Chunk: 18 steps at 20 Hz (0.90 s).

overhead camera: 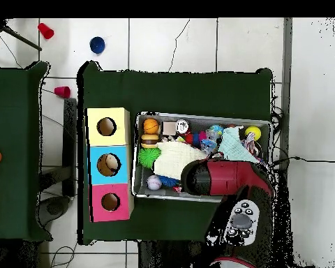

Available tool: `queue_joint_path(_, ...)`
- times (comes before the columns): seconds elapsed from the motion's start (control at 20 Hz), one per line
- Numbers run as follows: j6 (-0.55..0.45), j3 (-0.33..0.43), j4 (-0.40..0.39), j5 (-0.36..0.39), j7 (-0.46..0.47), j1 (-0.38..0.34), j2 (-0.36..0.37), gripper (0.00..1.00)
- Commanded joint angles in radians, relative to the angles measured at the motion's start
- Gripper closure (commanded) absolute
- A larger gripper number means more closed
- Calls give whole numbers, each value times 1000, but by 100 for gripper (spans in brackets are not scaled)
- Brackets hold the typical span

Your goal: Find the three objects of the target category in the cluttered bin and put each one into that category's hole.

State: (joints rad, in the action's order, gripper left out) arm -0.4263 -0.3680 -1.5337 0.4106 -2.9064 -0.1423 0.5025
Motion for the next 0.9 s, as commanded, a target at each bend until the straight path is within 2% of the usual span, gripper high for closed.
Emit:
queue_joint_path(0.05, 111, 39, -85, 2, -66, -3, -42, 0)
queue_joint_path(0.4, 205, 41, -94, -6, -90, -8, -83, 0)
queue_joint_path(0.65, 304, 27, -86, -21, -111, -12, -147, 0)
queue_joint_path(0.9, 354, 14, -86, -51, -121, -6, -205, 0)
